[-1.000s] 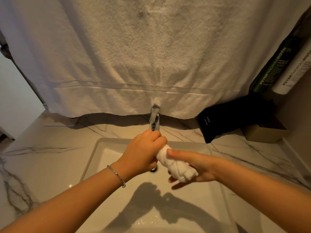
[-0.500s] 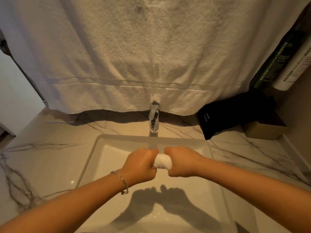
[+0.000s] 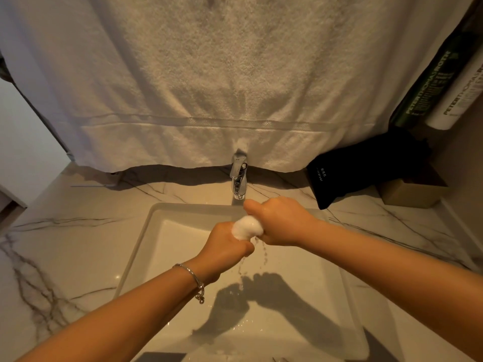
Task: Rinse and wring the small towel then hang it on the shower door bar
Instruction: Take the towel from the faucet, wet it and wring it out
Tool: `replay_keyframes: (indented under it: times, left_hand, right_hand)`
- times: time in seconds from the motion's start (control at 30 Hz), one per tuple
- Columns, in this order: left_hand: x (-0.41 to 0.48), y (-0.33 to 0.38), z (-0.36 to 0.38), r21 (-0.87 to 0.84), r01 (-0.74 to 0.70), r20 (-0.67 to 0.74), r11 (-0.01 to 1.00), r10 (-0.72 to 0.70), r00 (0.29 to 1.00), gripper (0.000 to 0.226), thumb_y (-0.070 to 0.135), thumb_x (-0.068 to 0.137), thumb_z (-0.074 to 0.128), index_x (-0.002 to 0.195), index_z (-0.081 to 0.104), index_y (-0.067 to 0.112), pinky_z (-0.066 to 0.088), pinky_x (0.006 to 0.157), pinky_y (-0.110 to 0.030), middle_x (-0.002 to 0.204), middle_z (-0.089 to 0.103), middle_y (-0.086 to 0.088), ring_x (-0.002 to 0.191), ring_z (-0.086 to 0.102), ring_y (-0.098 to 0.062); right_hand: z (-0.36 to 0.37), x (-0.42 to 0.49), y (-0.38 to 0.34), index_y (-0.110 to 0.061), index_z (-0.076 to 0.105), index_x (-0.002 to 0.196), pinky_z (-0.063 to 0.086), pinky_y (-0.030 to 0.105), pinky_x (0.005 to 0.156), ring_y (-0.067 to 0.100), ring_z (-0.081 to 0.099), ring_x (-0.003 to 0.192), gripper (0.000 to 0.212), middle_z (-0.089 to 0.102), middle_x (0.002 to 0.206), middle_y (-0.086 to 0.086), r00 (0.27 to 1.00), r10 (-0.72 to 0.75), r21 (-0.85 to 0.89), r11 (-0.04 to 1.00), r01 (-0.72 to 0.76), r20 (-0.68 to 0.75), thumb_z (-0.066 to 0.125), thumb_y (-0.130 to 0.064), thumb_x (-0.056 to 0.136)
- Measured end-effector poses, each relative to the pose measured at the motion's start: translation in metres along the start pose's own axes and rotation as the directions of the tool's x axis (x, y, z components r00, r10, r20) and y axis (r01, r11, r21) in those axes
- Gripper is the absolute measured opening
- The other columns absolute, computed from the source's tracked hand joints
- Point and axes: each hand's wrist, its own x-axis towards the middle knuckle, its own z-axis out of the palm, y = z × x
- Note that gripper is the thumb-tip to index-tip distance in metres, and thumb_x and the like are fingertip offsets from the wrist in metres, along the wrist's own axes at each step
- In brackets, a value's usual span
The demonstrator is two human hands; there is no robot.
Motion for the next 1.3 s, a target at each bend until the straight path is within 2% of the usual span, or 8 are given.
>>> replay_keyframes:
  times: [0.17, 0.37, 0.63, 0.83, 1.0, 1.1, 1.17, 1.3]
  left_hand:
    - [0.001, 0.01, -0.003, -0.096, 0.038, -0.003, 0.995, -0.039, 0.999, 0.024, -0.009, 0.069, 0.054, 0.057, 0.051, 0.012, 0.024, 0.034, -0.015, 0.028, 0.041, 0.007, 0.026, 0.03, -0.005]
    - [0.004, 0.016, -0.007, -0.095, 0.034, -0.032, 0.995, -0.037, 0.999, 0.022, -0.009, 0.066, 0.055, 0.061, 0.052, 0.012, 0.027, 0.035, -0.019, 0.04, 0.041, 0.003, 0.034, 0.03, -0.011]
    - [0.004, 0.013, -0.008, -0.088, 0.047, -0.013, 0.995, -0.048, 0.999, 0.024, -0.009, 0.066, 0.055, 0.056, 0.049, 0.012, 0.026, 0.035, -0.019, 0.028, 0.039, 0.009, 0.03, 0.029, -0.008]
    - [0.004, 0.012, -0.008, -0.066, 0.061, 0.001, 0.996, -0.061, 0.998, 0.023, -0.009, 0.066, 0.055, 0.056, 0.049, 0.011, 0.025, 0.035, -0.02, 0.029, 0.037, 0.01, 0.031, 0.027, -0.009]
    - [0.005, 0.013, -0.007, -0.026, 0.059, 0.007, 0.998, -0.059, 0.998, 0.024, -0.008, 0.066, 0.056, 0.056, 0.05, 0.013, 0.026, 0.034, -0.017, 0.033, 0.039, 0.008, 0.029, 0.029, -0.006]
    - [0.005, 0.017, -0.003, 0.043, 0.012, 0.008, 0.999, -0.012, 1.0, 0.015, -0.007, 0.067, 0.057, 0.062, 0.055, 0.007, 0.029, 0.035, -0.018, 0.044, 0.044, 0.0, 0.031, 0.033, -0.006]
    - [0.007, 0.022, -0.003, 0.19, -0.092, 0.03, 0.977, 0.088, 0.996, 0.008, -0.005, 0.068, 0.059, 0.074, 0.061, -0.001, 0.034, 0.044, -0.021, 0.055, 0.051, -0.006, 0.044, 0.041, -0.012]
    - [0.012, 0.037, -0.011, 0.439, -0.295, 0.27, 0.849, 0.188, 0.944, 0.022, 0.014, 0.069, 0.07, 0.088, 0.062, 0.006, 0.045, 0.056, -0.031, 0.073, 0.063, -0.012, 0.06, 0.052, -0.018]
  right_hand:
    - [-0.009, 0.005, 0.002, -0.008, 0.043, 0.107, 0.03, 0.033, 0.052, 0.039, 0.057, 0.068, 0.042, 0.066, 0.083, 0.019, 0.997, 0.035, 0.036, 0.999, -0.033, -0.067, 0.063, -0.023, 0.074]
    - [-0.013, 0.006, 0.001, -0.007, 0.042, 0.102, 0.029, 0.031, 0.052, 0.027, 0.041, 0.059, 0.039, 0.065, 0.082, 0.018, 0.991, 0.089, 0.088, 0.993, -0.08, -0.1, 0.064, -0.023, 0.075]
    - [-0.01, 0.004, 0.0, -0.005, 0.043, 0.103, 0.025, 0.029, 0.049, 0.027, 0.04, 0.059, 0.038, 0.065, 0.082, 0.02, 0.989, 0.105, 0.116, 0.989, -0.092, -0.106, 0.064, -0.02, 0.074]
    - [-0.007, 0.002, 0.0, -0.004, 0.044, 0.104, 0.03, 0.033, 0.051, 0.028, 0.04, 0.058, 0.041, 0.065, 0.08, 0.022, 0.987, 0.119, 0.146, 0.984, -0.103, -0.11, 0.064, -0.02, 0.073]
    - [-0.007, -0.002, 0.001, -0.002, 0.046, 0.101, 0.022, 0.029, 0.046, 0.029, 0.039, 0.055, 0.038, 0.064, 0.074, 0.024, 0.985, 0.117, 0.166, 0.981, -0.095, -0.127, 0.065, -0.018, 0.072]
    - [-0.006, -0.007, 0.004, -0.002, 0.046, 0.1, 0.019, 0.027, 0.045, 0.031, 0.043, 0.056, 0.037, 0.063, 0.074, 0.023, 0.983, 0.138, 0.158, 0.98, -0.118, -0.118, 0.065, -0.018, 0.073]
    - [-0.008, -0.011, 0.008, -0.01, 0.045, 0.098, 0.024, 0.029, 0.047, 0.028, 0.042, 0.06, 0.034, 0.063, 0.077, 0.017, 0.981, 0.176, 0.162, 0.973, -0.162, -0.08, 0.064, -0.022, 0.073]
    - [-0.012, -0.031, 0.016, -0.021, 0.031, 0.085, 0.032, 0.031, 0.045, 0.025, 0.048, 0.065, 0.042, 0.045, 0.065, -0.006, 0.943, 0.314, 0.319, 0.888, -0.333, 0.111, 0.068, -0.024, 0.066]
